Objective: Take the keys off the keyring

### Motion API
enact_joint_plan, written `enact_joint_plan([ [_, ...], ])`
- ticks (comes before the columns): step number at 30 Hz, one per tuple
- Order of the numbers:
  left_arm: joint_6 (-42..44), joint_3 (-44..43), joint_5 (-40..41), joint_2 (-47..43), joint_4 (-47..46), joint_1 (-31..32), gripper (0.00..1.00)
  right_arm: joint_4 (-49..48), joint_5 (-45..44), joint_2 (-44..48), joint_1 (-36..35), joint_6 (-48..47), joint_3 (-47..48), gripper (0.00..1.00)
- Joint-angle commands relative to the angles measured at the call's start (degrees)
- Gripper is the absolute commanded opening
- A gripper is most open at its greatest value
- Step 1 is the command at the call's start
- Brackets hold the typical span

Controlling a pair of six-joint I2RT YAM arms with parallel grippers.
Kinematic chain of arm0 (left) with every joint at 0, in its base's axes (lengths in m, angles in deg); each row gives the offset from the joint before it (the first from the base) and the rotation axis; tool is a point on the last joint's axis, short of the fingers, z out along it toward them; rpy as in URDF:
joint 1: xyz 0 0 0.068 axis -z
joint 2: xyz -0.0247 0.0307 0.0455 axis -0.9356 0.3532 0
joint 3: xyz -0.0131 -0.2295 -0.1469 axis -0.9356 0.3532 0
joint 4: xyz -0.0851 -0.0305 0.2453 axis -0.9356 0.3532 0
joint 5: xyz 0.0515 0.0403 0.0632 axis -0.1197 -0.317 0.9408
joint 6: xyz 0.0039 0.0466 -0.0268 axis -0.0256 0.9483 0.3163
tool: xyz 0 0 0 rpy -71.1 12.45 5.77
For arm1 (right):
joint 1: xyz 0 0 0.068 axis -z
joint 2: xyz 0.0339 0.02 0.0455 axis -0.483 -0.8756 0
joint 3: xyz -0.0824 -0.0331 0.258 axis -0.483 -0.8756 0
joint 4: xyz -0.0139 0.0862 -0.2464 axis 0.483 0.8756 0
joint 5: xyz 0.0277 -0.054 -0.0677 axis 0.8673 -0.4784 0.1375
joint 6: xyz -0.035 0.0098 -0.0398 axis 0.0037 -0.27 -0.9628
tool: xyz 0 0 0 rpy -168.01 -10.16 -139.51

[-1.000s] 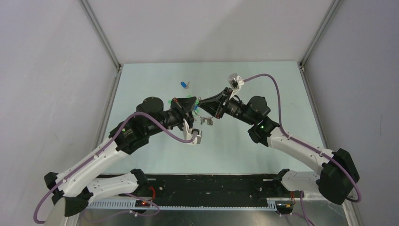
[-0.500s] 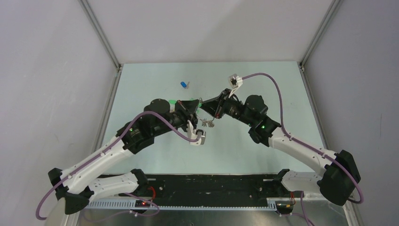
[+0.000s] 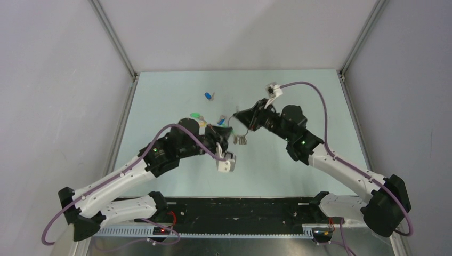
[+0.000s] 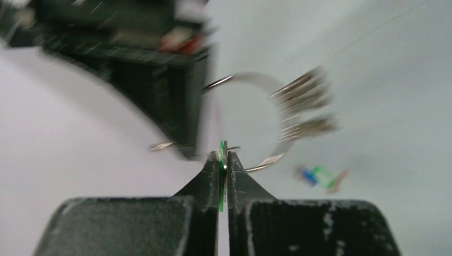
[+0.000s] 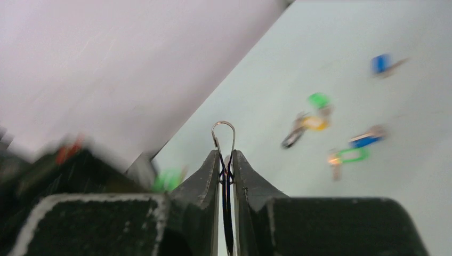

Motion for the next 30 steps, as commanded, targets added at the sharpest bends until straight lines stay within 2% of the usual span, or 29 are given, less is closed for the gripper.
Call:
enact_joint_plan([
  [1,-7.93,3.82,-14.15,-0.46,5.70,4.53,0.00,-6.57,-10.45,2.79,6.68,-2.52,2.08,0.00],
  [6,-11.76,3.54,-16.13,1.90,5.58,5.45,0.00,-7.47,-10.47,3.47,5.15,-6.02,1.97,0.00],
  [9,-23.89,1.32,-14.60,2.62,0.76,4.46,0.00,-4.05,-14.46,4.44,5.01,-7.27,1.97,0.00],
  [10,-31.67,0.97,-12.97,3.01,-0.61,3.59,0.00,-2.88,-14.89,4.80,5.41,-7.99,1.92,0.00],
  [11,-36.36,0.61,-12.30,3.21,-3.46,1.14,0.00,-0.94,-16.85,5.77,6.28,-9.11,1.80,0.00],
  [14,-60.96,0.10,-2.47,4.72,-8.65,-5.23,0.00,2.62,-21.07,9.22,7.74,-10.68,1.04,0.00],
  [15,-65.16,-0.12,2.17,5.16,-9.47,-9.06,0.00,3.09,-21.85,9.95,8.49,-11.10,0.59,0.00],
  [16,-72.92,-0.35,3.84,6.02,-9.63,-13.05,0.00,3.95,-22.83,11.32,8.82,-11.23,0.15,0.00],
  [18,-81.10,-0.23,6.02,7.24,-9.79,-19.22,0.00,5.05,-23.74,13.11,9.67,-12.09,-0.17,0.00],
  [20,-86.78,0.02,7.59,8.73,-9.84,-24.26,0.00,6.03,-24.44,14.49,9.85,-12.89,-0.29,0.00],
  [25,-94.46,0.76,11.35,16.16,-10.48,-34.18,0.00,7.92,-24.22,17.02,9.92,-13.78,-0.32,0.00],
  [30,-103.11,2.42,4.89,24.52,-16.52,-43.74,0.01,9.21,-23.30,19.15,9.88,-14.47,-0.27,0.00],
])
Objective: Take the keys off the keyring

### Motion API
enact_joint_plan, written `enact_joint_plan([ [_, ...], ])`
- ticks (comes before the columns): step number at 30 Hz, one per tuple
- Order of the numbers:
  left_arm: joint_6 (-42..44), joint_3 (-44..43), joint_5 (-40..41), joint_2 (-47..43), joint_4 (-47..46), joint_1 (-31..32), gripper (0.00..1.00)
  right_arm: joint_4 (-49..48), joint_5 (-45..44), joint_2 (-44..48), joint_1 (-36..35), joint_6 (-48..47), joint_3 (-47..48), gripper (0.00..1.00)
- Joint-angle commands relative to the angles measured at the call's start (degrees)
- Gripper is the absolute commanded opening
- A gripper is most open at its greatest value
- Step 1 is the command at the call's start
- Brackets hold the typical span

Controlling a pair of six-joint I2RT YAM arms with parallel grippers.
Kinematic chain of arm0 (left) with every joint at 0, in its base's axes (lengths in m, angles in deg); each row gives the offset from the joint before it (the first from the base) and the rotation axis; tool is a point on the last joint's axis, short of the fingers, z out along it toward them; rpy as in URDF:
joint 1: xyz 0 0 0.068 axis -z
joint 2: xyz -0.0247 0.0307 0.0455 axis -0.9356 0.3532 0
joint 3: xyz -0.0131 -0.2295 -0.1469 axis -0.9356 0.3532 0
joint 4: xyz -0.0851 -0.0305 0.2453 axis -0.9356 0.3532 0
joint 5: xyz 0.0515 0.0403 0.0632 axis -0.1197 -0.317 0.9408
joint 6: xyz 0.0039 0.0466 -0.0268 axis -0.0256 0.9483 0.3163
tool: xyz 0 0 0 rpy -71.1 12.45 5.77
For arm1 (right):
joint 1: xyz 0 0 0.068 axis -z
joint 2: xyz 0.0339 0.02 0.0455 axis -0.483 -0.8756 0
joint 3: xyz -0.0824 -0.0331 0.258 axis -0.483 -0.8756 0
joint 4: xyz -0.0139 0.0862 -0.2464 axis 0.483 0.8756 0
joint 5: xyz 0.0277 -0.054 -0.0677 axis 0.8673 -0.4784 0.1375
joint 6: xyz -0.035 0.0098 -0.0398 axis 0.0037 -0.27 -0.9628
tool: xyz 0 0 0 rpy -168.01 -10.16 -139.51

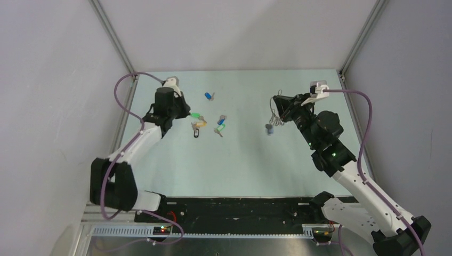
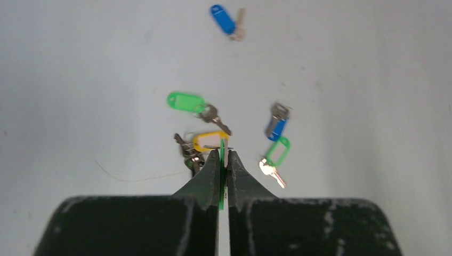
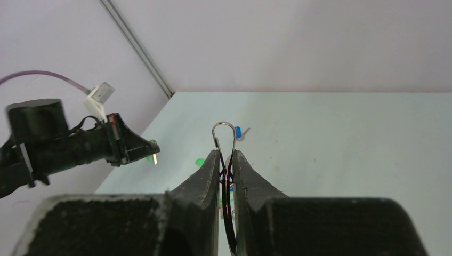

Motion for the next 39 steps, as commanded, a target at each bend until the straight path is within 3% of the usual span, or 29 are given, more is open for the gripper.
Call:
enact_joint_plan([
  [1,-12.89,1.07,-3.11,6.57,-7.43,-5.70,0.02,0.35,-0.45,2.50,0.05,-1.78,0.12,0.00],
  [12,-15.26,-0.47,-0.27,18.86,-14.57,-7.31,0.07,1.86,0.34,4.69,0.32,-2.96,0.12,0.00],
  [14,-15.10,-1.24,-2.41,19.07,-14.60,-7.33,0.22,2.03,0.28,4.69,0.35,-3.13,0.14,0.00],
  [15,-15.10,-1.41,-4.32,18.80,-14.66,-7.25,0.67,1.92,0.42,4.66,0.46,-3.13,0.14,0.00],
  [17,-15.00,-0.76,-5.79,16.22,-14.72,-6.64,0.95,1.48,1.06,4.56,0.77,-3.17,0.14,0.00],
  [20,-10.79,0.61,-6.54,8.02,-14.83,-4.27,0.99,0.05,4.62,4.09,1.50,-3.72,0.10,0.00],
  [26,3.34,4.35,-7.97,-7.75,-17.33,7.39,1.00,-2.55,18.73,2.37,3.85,-3.00,1.62,0.00],
  [29,6.09,7.96,-13.87,-13.79,-22.35,9.93,1.00,-5.14,25.12,1.98,4.93,-0.84,1.76,0.00],
  [36,4.91,12.05,-21.48,-17.72,-31.96,12.42,1.00,-9.97,34.55,1.17,6.08,3.51,3.27,0.00],
  [39,9.15,14.53,-20.33,-19.28,-35.77,15.67,1.00,-11.38,35.57,0.63,6.18,4.78,4.08,0.00],
])
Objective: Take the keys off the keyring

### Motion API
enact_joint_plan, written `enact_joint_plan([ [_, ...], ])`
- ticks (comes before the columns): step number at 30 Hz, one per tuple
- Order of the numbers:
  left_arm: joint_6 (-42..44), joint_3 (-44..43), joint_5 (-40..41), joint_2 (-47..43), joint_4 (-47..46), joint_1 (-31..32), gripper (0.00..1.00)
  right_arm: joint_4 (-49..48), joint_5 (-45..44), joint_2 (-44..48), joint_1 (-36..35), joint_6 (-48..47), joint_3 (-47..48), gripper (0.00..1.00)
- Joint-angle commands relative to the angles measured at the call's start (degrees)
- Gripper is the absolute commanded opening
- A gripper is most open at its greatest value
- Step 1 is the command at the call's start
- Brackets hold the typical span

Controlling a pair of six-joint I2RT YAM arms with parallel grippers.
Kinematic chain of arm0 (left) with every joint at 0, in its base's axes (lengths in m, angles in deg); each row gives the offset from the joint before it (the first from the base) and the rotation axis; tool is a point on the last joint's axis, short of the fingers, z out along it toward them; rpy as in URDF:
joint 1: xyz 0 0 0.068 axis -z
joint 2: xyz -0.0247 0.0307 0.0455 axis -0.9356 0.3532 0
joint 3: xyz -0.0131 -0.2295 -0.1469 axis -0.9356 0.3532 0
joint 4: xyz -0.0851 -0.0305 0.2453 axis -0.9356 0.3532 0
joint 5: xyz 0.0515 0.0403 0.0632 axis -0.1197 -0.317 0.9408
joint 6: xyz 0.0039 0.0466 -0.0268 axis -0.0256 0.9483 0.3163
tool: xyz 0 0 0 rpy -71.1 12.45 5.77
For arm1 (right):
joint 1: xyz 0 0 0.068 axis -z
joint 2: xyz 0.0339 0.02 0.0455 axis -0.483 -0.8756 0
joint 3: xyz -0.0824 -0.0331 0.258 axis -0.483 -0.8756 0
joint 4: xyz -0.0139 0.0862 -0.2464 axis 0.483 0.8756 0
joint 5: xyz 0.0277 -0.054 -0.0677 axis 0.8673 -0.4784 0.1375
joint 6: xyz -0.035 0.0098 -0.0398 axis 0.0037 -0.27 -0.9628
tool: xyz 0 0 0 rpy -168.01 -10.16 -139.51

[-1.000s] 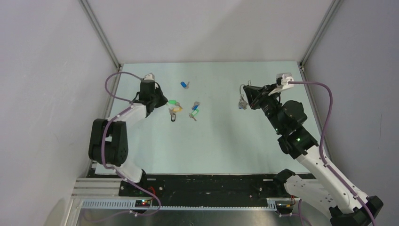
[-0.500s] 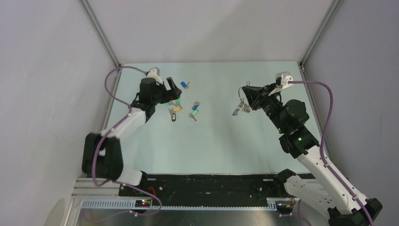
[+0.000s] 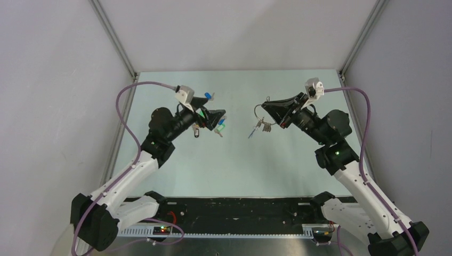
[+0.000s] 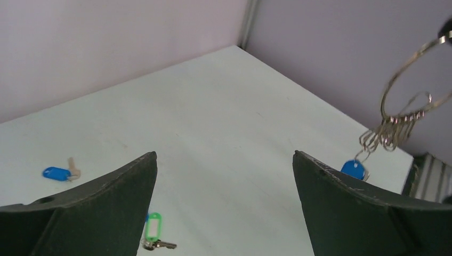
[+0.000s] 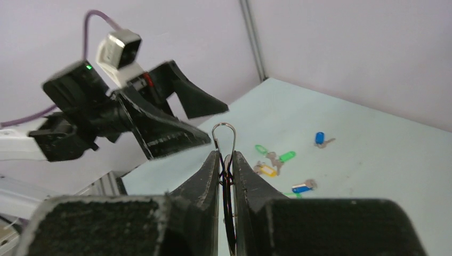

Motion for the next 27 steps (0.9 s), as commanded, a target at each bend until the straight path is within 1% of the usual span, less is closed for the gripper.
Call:
enact_joint_plan([
  [1,7.24,4.29,-0.77,-2.04,-9.93,6.28,1.00,-7.17,5.43,-0.45,0.35,3.50,4.20,0.00],
  [2,10.39,5.20,-0.30,-2.64,-11.20,7.62,1.00,-7.42,5.88,-0.97,0.42,3.70,4.95,0.00],
  [3,11.72,6.69,0.28,-2.79,-13.62,10.03,1.00,-7.46,5.98,-1.11,0.43,4.06,5.33,0.00],
  [6,16.54,7.81,0.88,-2.16,-16.43,13.53,1.00,-8.05,6.21,-1.78,0.48,4.70,6.96,0.00],
  [11,19.78,6.88,2.91,1.04,-19.10,18.24,1.00,-8.90,6.25,-2.45,0.53,5.76,8.80,0.00],
  [19,20.97,2.20,3.20,8.16,-21.73,20.55,0.99,-10.99,6.72,-3.02,0.57,8.11,9.59,0.00],
  [23,20.35,-0.05,1.27,11.01,-23.70,20.86,0.95,-10.86,6.67,-2.82,0.45,8.54,9.82,0.00],
  [27,20.24,-1.53,-0.73,13.37,-24.73,21.54,0.94,-10.60,6.03,-2.52,0.49,8.23,9.88,0.00],
])
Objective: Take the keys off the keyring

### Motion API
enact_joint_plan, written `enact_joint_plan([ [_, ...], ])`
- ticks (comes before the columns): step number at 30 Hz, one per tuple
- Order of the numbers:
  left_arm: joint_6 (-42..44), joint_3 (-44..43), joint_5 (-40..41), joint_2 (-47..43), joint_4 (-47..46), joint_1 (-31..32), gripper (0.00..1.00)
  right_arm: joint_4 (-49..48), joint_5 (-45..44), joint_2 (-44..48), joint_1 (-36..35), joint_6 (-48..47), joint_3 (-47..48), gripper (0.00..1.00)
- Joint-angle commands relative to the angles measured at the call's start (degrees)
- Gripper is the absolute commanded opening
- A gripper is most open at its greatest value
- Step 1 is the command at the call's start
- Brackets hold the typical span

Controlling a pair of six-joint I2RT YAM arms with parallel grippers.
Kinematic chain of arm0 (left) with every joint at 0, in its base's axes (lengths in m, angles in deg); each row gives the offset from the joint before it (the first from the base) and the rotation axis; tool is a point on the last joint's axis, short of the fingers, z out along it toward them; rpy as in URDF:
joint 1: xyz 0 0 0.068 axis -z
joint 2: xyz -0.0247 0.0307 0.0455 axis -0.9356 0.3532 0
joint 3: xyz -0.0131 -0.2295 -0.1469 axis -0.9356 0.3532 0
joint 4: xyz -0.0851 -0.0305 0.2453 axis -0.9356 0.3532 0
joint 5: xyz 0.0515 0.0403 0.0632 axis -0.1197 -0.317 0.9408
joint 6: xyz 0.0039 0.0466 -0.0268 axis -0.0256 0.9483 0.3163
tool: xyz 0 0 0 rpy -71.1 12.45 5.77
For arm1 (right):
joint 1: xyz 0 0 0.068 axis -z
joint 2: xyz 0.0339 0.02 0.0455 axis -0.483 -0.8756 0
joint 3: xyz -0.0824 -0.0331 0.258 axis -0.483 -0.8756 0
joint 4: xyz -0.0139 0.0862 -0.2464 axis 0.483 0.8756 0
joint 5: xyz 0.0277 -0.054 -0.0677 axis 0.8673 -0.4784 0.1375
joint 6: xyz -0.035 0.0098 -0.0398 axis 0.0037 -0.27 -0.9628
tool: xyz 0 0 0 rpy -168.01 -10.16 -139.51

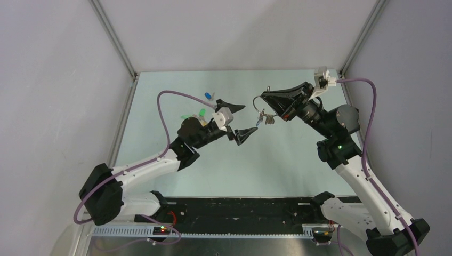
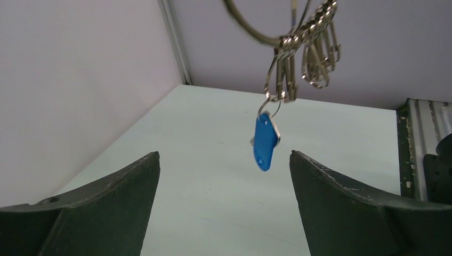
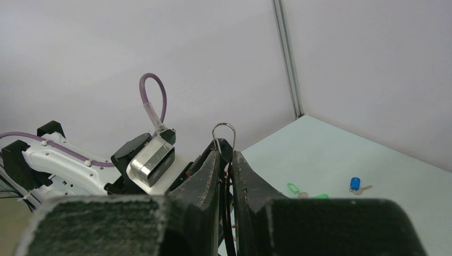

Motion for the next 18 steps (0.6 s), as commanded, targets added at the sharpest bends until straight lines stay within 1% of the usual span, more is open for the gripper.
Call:
enact_joint_plan([
  [1,1.63,-3.02,-2.33,1.78,-4.96,1.45,0.94,-3.46,-0.32,0.80,0.07,0.54,2.82,0.00],
  [7,1.55,-2.60,-3.43,2.40,-5.32,2.38,0.91,-3.60,-0.87,0.83,0.05,0.10,2.83,0.00],
  [11,-0.18,-4.25,-4.28,4.16,-5.50,2.52,0.80,-3.91,-0.59,0.44,-0.10,0.57,2.87,0.00],
  [12,-0.35,-4.58,-4.26,4.47,-5.59,2.57,0.74,-3.92,-0.59,0.45,-0.12,0.56,2.88,0.00],
  [13,-0.62,-5.23,-4.26,5.16,-5.62,2.54,0.70,-3.91,-0.66,0.46,-0.13,0.60,2.84,0.00],
  [14,-0.66,-5.55,-4.17,5.59,-5.64,2.53,0.61,-3.79,-0.89,0.50,-0.17,0.56,2.85,0.00],
  [15,-0.77,-6.08,-4.01,6.17,-5.69,2.53,0.56,-3.71,-0.99,0.65,-0.21,0.51,2.81,0.00],
  [16,-0.73,-6.25,-3.87,6.44,-5.72,2.52,0.49,-3.43,-1.30,0.73,-0.21,0.30,2.84,0.00],
  [17,-0.70,-6.54,-3.59,6.93,-5.73,2.52,0.43,-3.14,-1.46,0.90,-0.22,0.12,2.83,0.00],
  [18,-0.74,-6.75,-3.57,7.13,-5.73,2.52,0.41,-2.99,-1.68,0.99,-0.22,-0.11,2.81,0.00],
])
